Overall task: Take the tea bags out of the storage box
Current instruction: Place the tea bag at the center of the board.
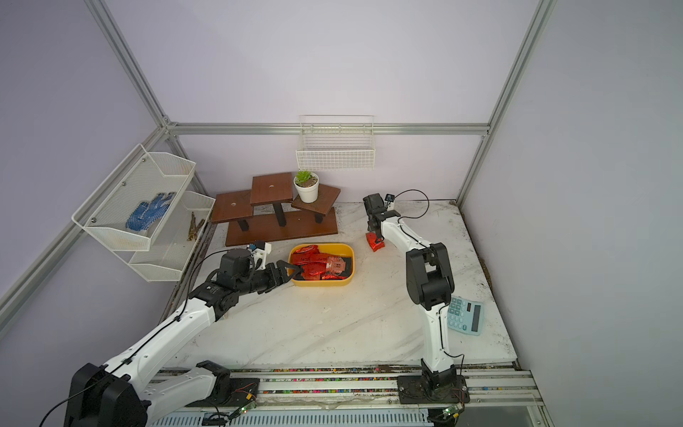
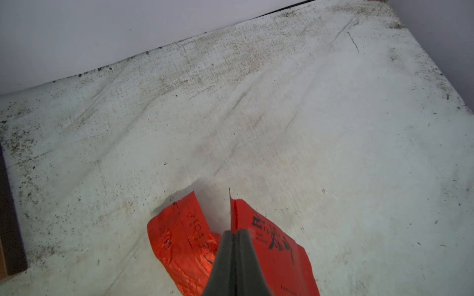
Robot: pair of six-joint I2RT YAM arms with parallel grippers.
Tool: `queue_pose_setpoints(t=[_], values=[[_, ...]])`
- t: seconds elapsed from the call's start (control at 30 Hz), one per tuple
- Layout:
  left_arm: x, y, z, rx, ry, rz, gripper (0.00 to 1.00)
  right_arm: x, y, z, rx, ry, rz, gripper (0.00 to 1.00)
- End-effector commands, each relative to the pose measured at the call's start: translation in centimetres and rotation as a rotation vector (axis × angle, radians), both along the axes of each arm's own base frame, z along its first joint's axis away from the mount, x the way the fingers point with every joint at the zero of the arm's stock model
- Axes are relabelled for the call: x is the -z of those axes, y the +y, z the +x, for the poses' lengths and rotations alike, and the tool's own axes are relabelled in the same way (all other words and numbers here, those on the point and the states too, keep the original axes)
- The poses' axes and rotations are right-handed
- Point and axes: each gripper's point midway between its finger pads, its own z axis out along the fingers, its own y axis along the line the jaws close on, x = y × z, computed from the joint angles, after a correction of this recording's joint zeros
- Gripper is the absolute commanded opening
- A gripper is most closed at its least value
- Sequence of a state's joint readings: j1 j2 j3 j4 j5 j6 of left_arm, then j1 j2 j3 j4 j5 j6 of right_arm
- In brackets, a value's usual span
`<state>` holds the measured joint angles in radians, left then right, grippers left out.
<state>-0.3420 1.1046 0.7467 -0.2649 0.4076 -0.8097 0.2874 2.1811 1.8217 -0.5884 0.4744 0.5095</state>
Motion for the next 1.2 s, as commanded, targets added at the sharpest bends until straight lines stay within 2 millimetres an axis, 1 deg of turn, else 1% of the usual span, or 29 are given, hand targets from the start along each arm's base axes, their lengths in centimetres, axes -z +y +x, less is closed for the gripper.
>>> queue_pose_setpoints(t=[0.0,0.07,0.27,0.37,0.5,0.6,0.63,0.67,0.7,0.77,0.8,0.87,0.93,1.07,1.17], values=[[-0.4,-0.2,0.3,-0.003,-0.023,-0.020,0.78,1.1,-1.5,0.7,0.084,0.020,0.049,0.00],[-0.3,-0.2,0.2,-0.006,-0.020,-0.018,0.78,2.0,-2.1,0.9,0.110,0.033,0.058,0.00],[0.1,-0.3,0.5,-0.007,-0.008,-0.019,0.78,2.4,-3.3,1.6,0.161,0.017,0.043,0.00],[0.2,-0.5,0.6,-0.004,-0.004,-0.022,0.78,2.9,-3.4,2.2,0.165,0.017,0.056,0.00],[0.3,-0.4,0.5,-0.008,-0.002,-0.019,0.79,3.8,-2.8,3.0,0.144,0.033,0.102,0.00],[0.1,-0.2,0.3,-0.011,-0.003,-0.012,0.78,3.9,-2.4,3.3,0.131,0.034,0.132,0.00],[0.1,-0.1,0.2,-0.012,-0.003,-0.011,0.78,3.8,-2.4,3.4,0.129,0.033,0.142,0.02],[0.1,0.0,0.2,-0.015,-0.003,-0.007,0.78,3.6,-2.3,3.5,0.121,0.030,0.157,0.08],[0.0,0.0,0.2,-0.014,-0.004,-0.005,0.78,3.4,-2.0,3.5,0.112,0.029,0.169,0.16],[-0.1,0.0,0.1,-0.013,-0.005,0.001,0.78,2.8,-1.6,3.6,0.086,0.021,0.194,0.30],[-0.2,0.0,0.1,-0.012,-0.004,0.009,0.78,2.2,-1.5,3.6,0.074,0.013,0.207,0.36],[-0.3,0.0,0.1,-0.008,-0.006,0.027,0.78,1.2,-1.2,3.4,0.058,-0.009,0.226,0.41],[-0.5,-0.1,0.1,-0.003,-0.008,0.041,0.78,-0.4,-0.8,3.2,0.034,-0.045,0.253,0.43],[-0.9,-0.6,0.2,0.011,-0.013,0.069,0.78,-3.8,0.1,2.1,-0.041,-0.121,0.312,0.43],[-1.1,-1.0,0.2,0.029,-0.010,0.101,0.78,-6.0,2.2,1.0,-0.184,-0.161,0.380,0.42]])
